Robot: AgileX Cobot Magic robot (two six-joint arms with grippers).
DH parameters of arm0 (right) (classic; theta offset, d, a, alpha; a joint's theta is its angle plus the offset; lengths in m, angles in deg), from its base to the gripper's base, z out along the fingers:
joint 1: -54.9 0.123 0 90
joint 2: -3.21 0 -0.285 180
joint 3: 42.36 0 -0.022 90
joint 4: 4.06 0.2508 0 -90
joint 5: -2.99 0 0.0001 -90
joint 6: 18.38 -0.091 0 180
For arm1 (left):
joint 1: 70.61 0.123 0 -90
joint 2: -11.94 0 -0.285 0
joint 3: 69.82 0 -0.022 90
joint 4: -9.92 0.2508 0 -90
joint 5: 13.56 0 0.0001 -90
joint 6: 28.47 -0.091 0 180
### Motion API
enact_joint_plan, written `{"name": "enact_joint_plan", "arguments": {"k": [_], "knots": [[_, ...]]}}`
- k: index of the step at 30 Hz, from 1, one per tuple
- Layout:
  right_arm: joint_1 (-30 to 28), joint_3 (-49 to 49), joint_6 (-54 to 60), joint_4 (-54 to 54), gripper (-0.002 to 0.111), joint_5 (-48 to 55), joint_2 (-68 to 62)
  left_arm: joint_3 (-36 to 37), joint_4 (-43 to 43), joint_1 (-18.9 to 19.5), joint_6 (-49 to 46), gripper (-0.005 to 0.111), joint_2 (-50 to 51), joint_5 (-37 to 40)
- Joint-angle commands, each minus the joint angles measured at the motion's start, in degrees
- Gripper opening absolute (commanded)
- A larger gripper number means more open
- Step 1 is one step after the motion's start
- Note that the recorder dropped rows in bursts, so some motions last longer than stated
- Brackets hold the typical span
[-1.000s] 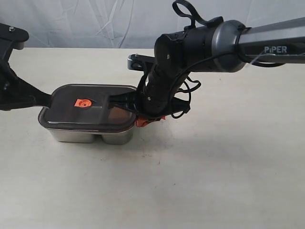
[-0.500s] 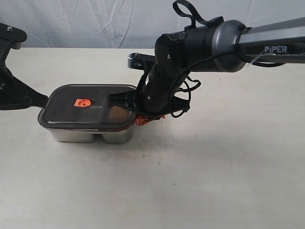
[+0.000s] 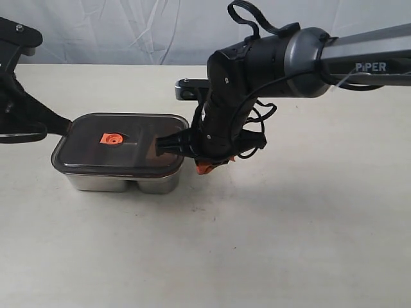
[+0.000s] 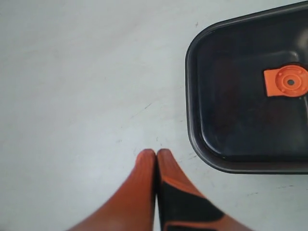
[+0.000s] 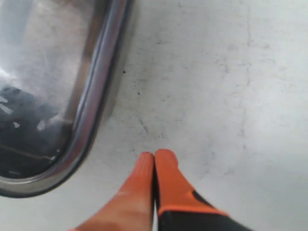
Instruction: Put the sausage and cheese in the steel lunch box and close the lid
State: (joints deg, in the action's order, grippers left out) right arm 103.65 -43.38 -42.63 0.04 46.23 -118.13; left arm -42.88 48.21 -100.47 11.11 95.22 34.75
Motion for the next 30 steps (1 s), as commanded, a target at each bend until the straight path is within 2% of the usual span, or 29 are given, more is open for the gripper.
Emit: {"name": "enact_joint_plan", "arguments": {"k": [1,6,9,13,18,27,30], "knots": [[-0.12,-0.33,-2.99,-5.15,-0.001,1.49,0.84,0.13,-4.38,0.52,-3.83,0.000,-0.14,-1.12],[-0.12,-0.33,-3.12,-6.78,-0.001,-0.70,4.89,0.13,-17.10,6.05,-15.35,0.000,2.98,-7.35],[-0.12,-0.33,-3.12,-6.94,-0.001,-4.47,6.92,0.13,-22.43,9.81,-18.57,0.000,5.21,-11.16],[-0.12,-0.33,-3.12,-8.08,-0.001,-10.27,6.91,0.13,-28.67,12.79,-23.50,0.000,6.86,-14.08],[-0.12,-0.33,-2.74,-8.08,-0.001,-17.81,4.69,0.13,-33.92,12.90,-28.26,0.000,9.91,-17.02],[-0.12,-0.33,-2.74,-8.08,-0.001,-25.69,1.78,0.13,-33.68,13.03,-28.26,0.000,16.86,-22.32],[-0.33,-0.94,-2.64,-8.08,-0.001,-25.50,0.50,0.13,-33.68,13.03,-28.26,0.000,18.50,-23.49]]}}
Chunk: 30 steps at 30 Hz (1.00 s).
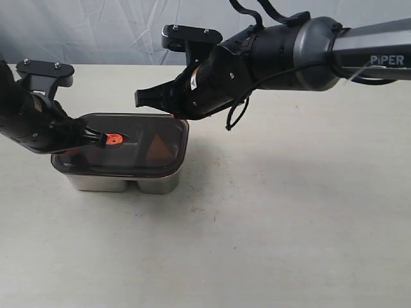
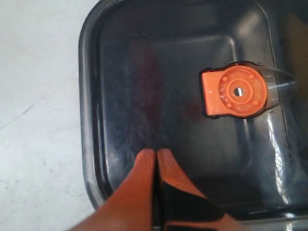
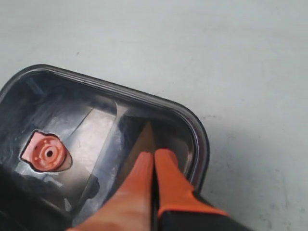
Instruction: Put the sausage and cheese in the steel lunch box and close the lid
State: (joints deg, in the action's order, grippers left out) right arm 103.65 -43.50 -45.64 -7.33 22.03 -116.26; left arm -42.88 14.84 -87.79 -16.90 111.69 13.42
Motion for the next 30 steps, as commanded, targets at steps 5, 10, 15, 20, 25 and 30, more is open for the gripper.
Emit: {"name": "enact_joint_plan", "arguments": {"k": [5,10,15,20,25,30], "knots": [[-0.33,-7.26,0.77,-0.71,-0.001,4.52,-6.91,0.13,-0.32,0.34,-0.25,0.000,3.69,-2.19],[-0.33,-9.24,2.26,1.20,-0.001,7.77,-9.26,0.13,0.29,1.19,-0.10,0.000,4.38,-1.64],[-0.33,-9.24,2.26,1.21,-0.001,9.65,-10.03,0.13,1.14,1.71,-0.10,0.000,6.09,-1.02],[-0.33,-9.24,2.56,1.59,-0.001,10.69,-10.91,0.13,1.14,3.50,-0.10,0.000,6.65,-0.10],[-0.33,-9.38,3.81,3.27,-0.001,12.57,-12.89,0.13,0.98,3.92,-0.10,0.000,6.65,0.01],[-0.33,-9.38,4.40,3.86,-0.001,13.35,-12.87,0.13,0.98,3.92,-0.10,0.000,6.65,0.01]]}}
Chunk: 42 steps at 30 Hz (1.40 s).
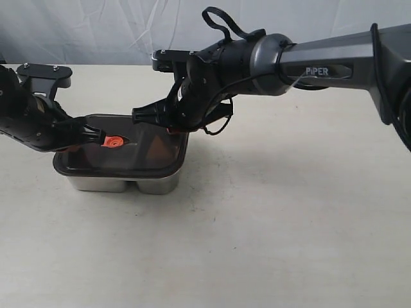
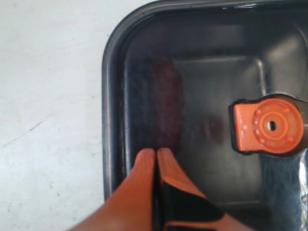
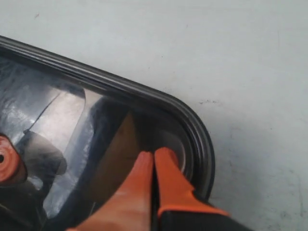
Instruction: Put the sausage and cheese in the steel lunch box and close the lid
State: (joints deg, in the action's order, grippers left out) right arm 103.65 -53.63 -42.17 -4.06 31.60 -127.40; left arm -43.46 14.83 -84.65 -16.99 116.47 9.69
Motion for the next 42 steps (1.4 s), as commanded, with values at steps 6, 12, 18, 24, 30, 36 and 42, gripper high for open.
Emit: {"name": "enact_joint_plan", "arguments": {"k": [6,12,18,24,30,36,42], "knots": [[0.08,0.75,1.34,0.49,-0.001,7.63,2.05,0.71,0.86,0.78,-0.01,0.000,1.87,2.59],[2.22,0.75,4.08,0.00,-0.001,8.15,6.60,0.71,0.72,0.78,-0.01,0.000,0.02,-1.95],[5.48,1.15,5.87,0.00,-0.001,9.50,7.50,0.71,0.72,0.78,-0.01,0.000,-2.83,-5.68],[8.39,4.73,5.87,0.00,-0.001,8.61,7.50,0.71,1.38,0.78,-0.12,0.000,-3.12,-12.93],[8.53,7.64,5.87,0.56,-0.001,7.05,7.50,0.71,2.31,0.78,-0.12,0.000,-2.03,-15.77],[8.53,8.24,5.87,0.56,-0.001,6.72,7.50,0.71,2.07,0.78,-0.12,0.000,1.31,-16.40],[8.53,8.24,5.87,0.68,-0.001,6.75,7.50,0.71,2.07,0.78,-0.12,0.000,5.01,-16.52]]}}
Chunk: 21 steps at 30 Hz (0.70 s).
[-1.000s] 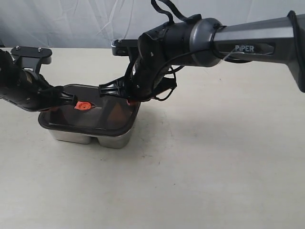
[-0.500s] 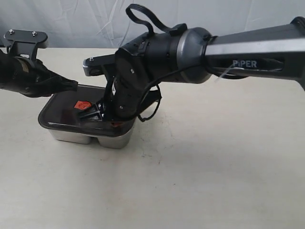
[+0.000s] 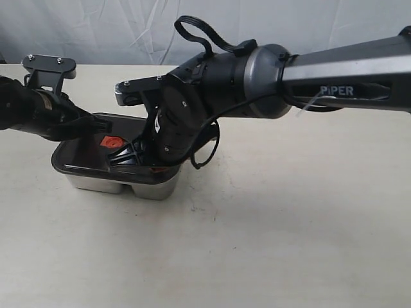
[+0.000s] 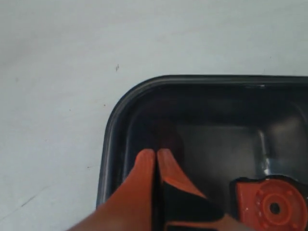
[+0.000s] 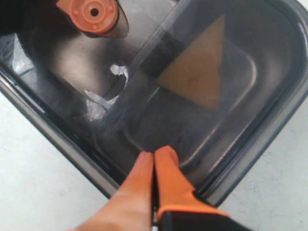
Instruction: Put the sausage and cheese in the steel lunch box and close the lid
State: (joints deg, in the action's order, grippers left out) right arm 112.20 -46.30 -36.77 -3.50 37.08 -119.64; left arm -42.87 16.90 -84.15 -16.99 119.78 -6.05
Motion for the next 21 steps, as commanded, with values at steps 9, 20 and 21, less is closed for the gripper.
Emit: {"name": "enact_joint_plan", "arguments": {"k": [9,20,21], "knots": [[-0.02,0.91,0.47,2.77,-0.001,1.05,-3.45,0.12,-0.66,0.29,0.04,0.000,2.28,-0.72],[-0.02,0.91,0.54,5.06,-0.001,0.01,-4.17,0.12,-0.81,0.29,-0.06,0.000,4.93,-0.31],[-0.02,0.91,0.54,5.06,-0.001,0.01,-4.17,0.12,-0.90,0.29,-0.06,0.000,4.93,-0.31]]}}
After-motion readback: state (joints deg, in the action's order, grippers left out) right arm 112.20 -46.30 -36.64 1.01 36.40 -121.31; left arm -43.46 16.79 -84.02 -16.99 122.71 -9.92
